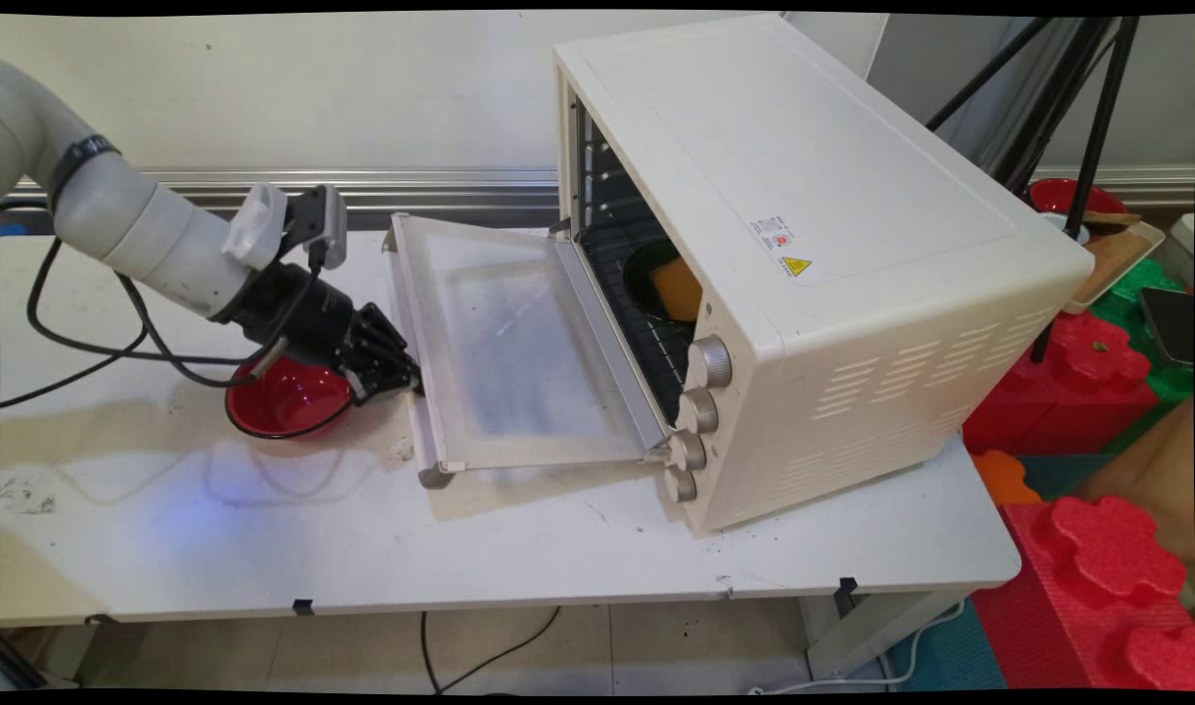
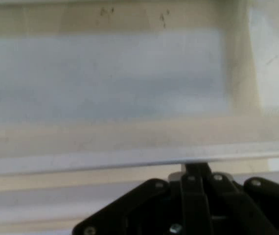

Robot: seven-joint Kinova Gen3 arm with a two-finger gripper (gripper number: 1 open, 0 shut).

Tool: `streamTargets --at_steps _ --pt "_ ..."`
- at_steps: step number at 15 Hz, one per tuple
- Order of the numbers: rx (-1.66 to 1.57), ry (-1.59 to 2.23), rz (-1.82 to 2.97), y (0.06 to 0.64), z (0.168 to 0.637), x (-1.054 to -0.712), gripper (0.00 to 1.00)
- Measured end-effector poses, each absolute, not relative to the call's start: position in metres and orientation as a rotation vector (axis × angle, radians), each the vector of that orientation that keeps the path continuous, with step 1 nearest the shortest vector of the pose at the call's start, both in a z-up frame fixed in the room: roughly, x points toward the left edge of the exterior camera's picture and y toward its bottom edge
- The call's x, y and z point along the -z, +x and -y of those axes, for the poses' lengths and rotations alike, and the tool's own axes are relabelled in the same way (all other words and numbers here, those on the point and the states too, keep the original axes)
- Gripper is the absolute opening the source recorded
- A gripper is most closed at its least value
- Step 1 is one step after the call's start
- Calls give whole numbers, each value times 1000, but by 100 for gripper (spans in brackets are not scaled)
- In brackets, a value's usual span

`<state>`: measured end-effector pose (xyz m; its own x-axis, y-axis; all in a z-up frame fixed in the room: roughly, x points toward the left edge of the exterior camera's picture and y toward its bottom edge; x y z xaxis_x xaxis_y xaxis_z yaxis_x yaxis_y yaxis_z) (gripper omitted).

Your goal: Open the oven

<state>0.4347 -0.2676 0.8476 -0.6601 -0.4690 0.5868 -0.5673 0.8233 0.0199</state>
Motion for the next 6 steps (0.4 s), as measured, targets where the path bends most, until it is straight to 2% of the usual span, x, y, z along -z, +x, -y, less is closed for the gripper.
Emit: streamTargets --at_steps 6 --pt "-257 759 2404 440 264 -836 0"
